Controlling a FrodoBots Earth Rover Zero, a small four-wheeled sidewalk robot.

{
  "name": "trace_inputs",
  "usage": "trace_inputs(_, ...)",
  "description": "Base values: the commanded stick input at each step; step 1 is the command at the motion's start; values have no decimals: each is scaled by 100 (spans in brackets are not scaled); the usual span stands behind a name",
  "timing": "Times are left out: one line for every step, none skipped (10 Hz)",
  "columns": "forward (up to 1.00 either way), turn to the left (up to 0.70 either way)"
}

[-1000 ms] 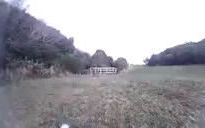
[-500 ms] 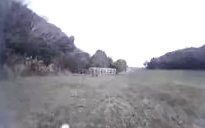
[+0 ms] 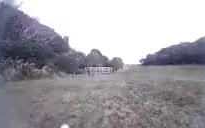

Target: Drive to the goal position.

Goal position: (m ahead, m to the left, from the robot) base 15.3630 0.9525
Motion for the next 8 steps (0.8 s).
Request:
trace_inputs(70,-16)
trace_inputs(70,-16)
trace_inputs(70,-16)
trace_inputs(70,-17)
trace_inputs(70,-12)
trace_inputs(70,-2)
trace_inputs(70,-5)
trace_inputs(70,-10)
